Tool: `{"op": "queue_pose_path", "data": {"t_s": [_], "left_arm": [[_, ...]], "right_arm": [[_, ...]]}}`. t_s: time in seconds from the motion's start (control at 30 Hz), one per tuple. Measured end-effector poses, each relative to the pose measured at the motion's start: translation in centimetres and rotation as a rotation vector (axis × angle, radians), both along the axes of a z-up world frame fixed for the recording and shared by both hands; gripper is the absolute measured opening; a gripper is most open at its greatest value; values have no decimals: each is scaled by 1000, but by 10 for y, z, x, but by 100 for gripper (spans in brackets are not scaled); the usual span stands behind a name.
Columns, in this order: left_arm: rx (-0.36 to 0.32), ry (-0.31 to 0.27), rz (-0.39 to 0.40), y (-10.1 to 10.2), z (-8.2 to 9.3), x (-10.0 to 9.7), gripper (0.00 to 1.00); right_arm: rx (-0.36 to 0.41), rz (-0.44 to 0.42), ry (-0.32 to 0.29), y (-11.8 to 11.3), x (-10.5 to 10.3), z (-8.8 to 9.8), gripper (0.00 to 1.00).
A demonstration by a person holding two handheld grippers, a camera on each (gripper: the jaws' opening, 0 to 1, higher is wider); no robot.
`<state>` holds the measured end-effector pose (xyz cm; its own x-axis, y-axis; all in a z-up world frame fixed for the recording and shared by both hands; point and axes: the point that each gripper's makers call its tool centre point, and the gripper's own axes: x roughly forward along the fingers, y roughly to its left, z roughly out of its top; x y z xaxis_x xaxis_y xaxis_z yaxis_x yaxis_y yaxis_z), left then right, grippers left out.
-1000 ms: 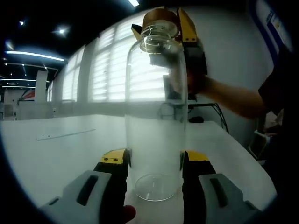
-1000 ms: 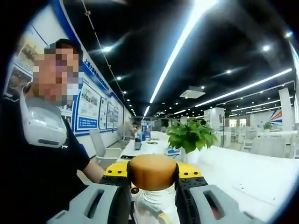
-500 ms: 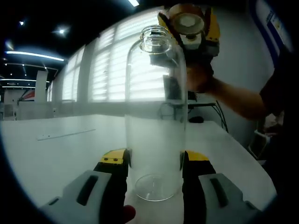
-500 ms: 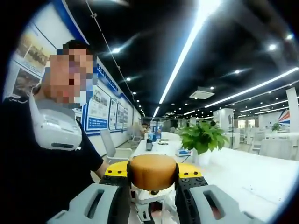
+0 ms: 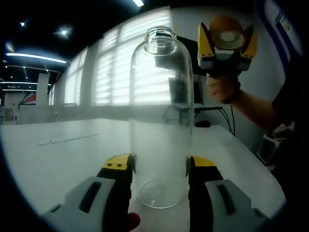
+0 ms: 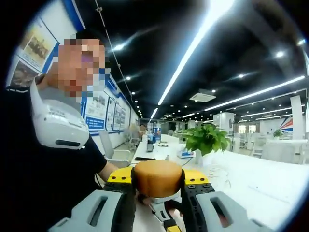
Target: Open cup lid place lid on tabletop
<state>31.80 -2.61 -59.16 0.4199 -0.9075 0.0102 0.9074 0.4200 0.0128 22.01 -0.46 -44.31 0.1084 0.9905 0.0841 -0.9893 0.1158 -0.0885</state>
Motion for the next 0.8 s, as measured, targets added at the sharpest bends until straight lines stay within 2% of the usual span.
{"op": "queue_pose_path", "data": {"t_s": [0.3, 0.8], "left_arm": [[0, 1, 0, 0, 0, 0, 36], [0, 1, 1, 0, 0, 0, 36]], "right_arm": [[-13, -21, 21, -2, 0, -13, 31], [-128, -29, 26, 11, -9, -50, 31]]}}
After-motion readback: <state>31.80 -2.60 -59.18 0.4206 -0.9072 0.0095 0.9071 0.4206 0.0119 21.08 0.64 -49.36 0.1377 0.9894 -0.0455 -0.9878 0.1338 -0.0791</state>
